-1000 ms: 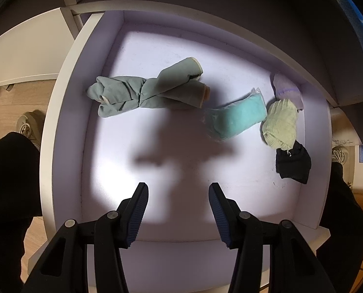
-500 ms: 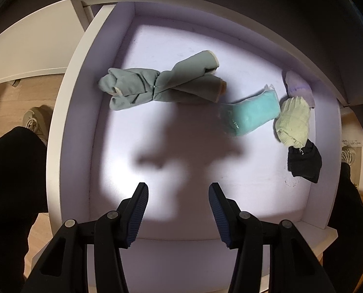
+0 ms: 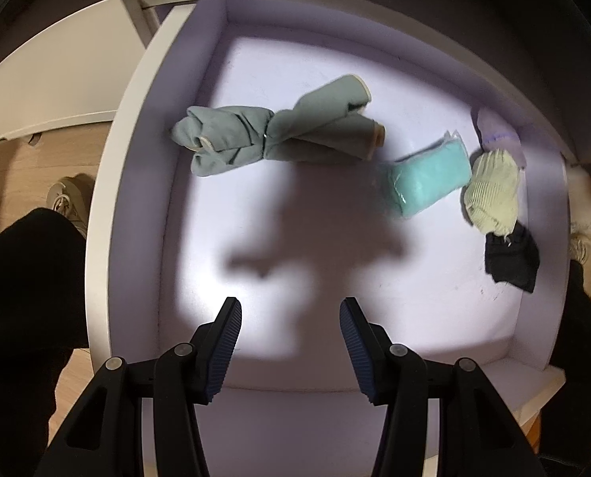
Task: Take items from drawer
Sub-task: 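Return the right gripper down over the drawer of clothes, then grasp the grey-green knotted garment in the drawer with the left gripper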
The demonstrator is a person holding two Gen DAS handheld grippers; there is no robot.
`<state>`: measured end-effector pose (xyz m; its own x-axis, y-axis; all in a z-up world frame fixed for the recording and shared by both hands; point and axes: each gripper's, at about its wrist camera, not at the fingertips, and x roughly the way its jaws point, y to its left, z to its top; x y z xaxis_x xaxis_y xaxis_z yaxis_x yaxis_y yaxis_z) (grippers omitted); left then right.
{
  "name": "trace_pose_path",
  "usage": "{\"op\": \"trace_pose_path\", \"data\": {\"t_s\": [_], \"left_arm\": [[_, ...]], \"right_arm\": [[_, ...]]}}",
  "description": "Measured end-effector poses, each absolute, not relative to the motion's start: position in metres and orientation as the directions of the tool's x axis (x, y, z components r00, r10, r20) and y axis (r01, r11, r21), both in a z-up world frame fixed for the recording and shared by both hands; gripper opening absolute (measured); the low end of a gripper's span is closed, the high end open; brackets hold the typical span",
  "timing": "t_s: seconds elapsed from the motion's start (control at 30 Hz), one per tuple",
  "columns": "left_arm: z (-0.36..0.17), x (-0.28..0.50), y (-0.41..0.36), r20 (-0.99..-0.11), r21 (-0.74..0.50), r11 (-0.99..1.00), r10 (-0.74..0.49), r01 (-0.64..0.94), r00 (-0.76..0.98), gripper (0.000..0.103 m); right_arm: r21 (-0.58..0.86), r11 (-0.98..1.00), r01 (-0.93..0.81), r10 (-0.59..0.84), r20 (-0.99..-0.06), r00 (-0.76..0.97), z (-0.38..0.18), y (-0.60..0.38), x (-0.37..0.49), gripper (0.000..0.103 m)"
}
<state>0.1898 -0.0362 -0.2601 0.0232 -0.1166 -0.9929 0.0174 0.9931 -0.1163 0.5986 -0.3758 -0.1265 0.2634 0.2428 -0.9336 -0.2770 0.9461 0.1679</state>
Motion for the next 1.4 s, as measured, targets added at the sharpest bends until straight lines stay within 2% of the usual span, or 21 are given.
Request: {"op": "trace_pose_path", "data": {"t_s": [0.13,0.2,0.23,0.27,0.33,0.57,0.83,1.0,1.23,1.4], "left_arm": [[-0.259,0.192,-0.045,-0.996,-0.079,0.994,-0.081,0.076,0.034,0.052],[-0.257,0.194,-0.048,-0.997,-0.057,0.993,-0.063,0.106,0.053,0.052],[-0.256,0.196,-0.050,-0.997,-0.052,0.992,-0.059,0.117,0.056,0.052],[-0.256,0.198,-0.052,-0.997,-0.046,0.991,-0.054,0.126,0.059,0.052],[-0.257,0.202,-0.057,-0.997,-0.025,0.988,-0.035,0.152,0.064,0.052],[-0.260,0.227,-0.069,-0.994,0.070,0.963,0.045,0.259,0.103,0.052],[-0.271,0.259,-0.091,-0.973,0.221,0.863,0.165,0.454,0.160,0.052],[-0.281,0.272,-0.102,-0.965,0.263,0.809,0.211,0.526,0.157,0.052],[-0.295,0.293,-0.108,-0.984,0.177,0.836,0.170,0.519,0.061,0.052],[-0.302,0.279,-0.112,-0.992,-0.063,0.876,-0.001,0.479,-0.128,0.052]], "right_arm": [[0.233,0.957,-0.174,0.258,-0.956,0.137,-0.178,-0.388,0.600,0.036],[0.257,0.957,-0.137,0.276,-0.951,0.139,-0.182,-0.394,0.602,0.036],[0.274,0.954,-0.123,0.290,-0.946,0.143,-0.184,-0.397,0.602,0.038],[0.292,0.952,-0.095,0.304,-0.941,0.152,-0.186,-0.402,0.604,0.047],[0.277,0.959,-0.055,0.282,-0.946,0.162,-0.192,-0.409,0.605,0.054],[0.208,0.977,-0.038,0.211,-0.969,0.127,-0.212,-0.408,0.615,0.054],[0.245,0.970,0.000,0.244,-0.963,0.112,-0.218,-0.417,0.616,0.055],[0.269,0.963,0.010,0.266,-0.957,0.115,-0.215,-0.424,0.615,0.055],[0.286,0.958,0.016,0.283,-0.952,0.114,-0.213,-0.427,0.613,0.055],[0.306,0.951,0.039,0.300,-0.946,0.123,-0.211,-0.431,0.616,0.055]]}}
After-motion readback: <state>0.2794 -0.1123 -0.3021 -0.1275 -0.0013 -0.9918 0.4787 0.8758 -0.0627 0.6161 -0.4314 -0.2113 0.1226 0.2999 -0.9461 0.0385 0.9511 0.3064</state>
